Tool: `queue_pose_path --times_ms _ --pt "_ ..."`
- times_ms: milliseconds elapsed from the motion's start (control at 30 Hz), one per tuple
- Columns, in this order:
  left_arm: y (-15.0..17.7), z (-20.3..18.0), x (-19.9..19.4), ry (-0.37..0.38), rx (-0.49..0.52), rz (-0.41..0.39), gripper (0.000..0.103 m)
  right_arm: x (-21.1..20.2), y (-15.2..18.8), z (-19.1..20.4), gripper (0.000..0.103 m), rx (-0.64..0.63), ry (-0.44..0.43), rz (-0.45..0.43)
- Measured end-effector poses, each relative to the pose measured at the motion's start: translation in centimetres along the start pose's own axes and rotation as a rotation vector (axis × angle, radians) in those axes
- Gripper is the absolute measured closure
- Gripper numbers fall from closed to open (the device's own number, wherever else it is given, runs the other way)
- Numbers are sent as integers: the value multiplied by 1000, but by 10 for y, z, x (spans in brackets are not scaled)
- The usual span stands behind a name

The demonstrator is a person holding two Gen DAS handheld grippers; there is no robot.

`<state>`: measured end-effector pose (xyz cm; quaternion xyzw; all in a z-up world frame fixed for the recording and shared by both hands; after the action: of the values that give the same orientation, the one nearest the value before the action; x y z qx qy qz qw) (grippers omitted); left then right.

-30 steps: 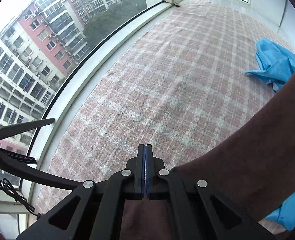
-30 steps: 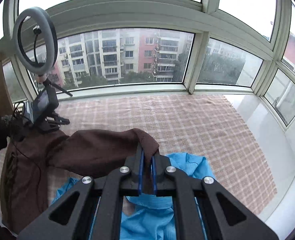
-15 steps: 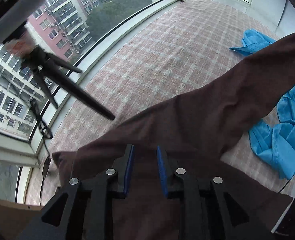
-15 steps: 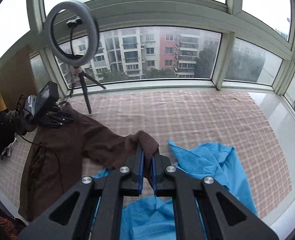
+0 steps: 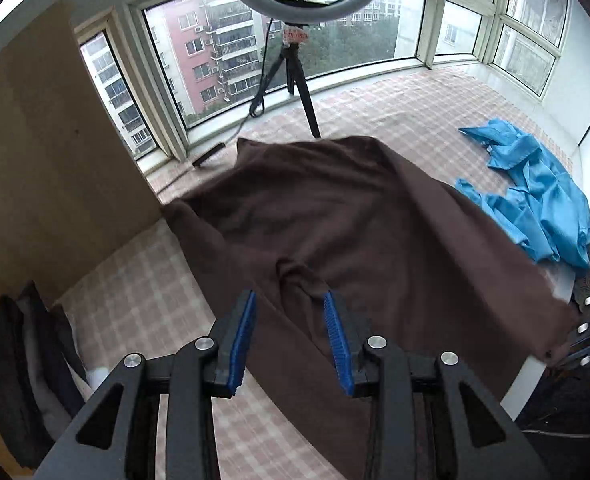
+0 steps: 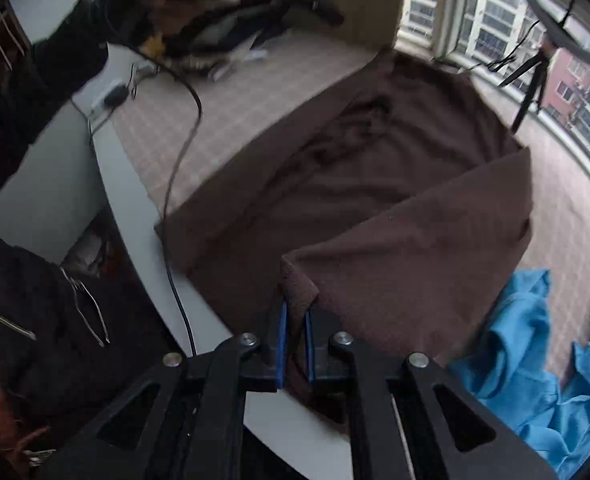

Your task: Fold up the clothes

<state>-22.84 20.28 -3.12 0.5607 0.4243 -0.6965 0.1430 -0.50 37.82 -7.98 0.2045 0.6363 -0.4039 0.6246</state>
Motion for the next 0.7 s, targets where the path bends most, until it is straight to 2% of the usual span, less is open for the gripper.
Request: queue_pose_path --times_ms 33,67,133,167,200,233,267,300,333,400,500,533,700 --pt "13 -9 7 27 -8 19 69 19 6 2 95 -1 24 68" --pt "25 -20 15 53 -11 42 69 26 12 -2 95 18 32 99" --pt "47 -47 32 108 4 93 69 17 19 -21 93 94 -23 91" --pt "57 -63 39 134 15 111 69 3 21 -35 88 144 -67 66" --pt "63 -77 46 163 24 121 69 -12 22 -53 76 187 -99 29" --pt "67 -91 52 193 31 128 69 -25 23 -73 68 231 -91 -11" --pt "67 -103 59 213 34 137 69 -34 23 -96 57 283 -46 -40" --pt "65 -113 67 228 35 147 69 -44 24 -119 56 336 -1 -69" --pt "60 -121 73 240 35 152 69 -49 23 -140 56 386 12 -90" --pt "44 -132 85 257 27 158 68 -45 21 -179 56 471 -47 -101" --pt "11 -140 103 240 35 160 65 -29 13 -216 56 533 48 -86" --pt "-2 -139 110 221 43 156 62 -21 9 -228 56 557 48 -78" --pt "-85 -107 155 142 -53 147 61 23 2 -282 56 717 -47 -81"
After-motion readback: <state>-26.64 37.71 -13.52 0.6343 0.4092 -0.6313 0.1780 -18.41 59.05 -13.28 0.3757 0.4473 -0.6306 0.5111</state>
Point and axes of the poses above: each gripper's, at about its wrist camera, not at the fingertips, and x roughly the way its jaws point, z to its left, y to its underside, the point moved 1 cm from there along x, roughly the way its jaws point, and after that the axes turned 3 degrees about z, right-handed, at the moved point
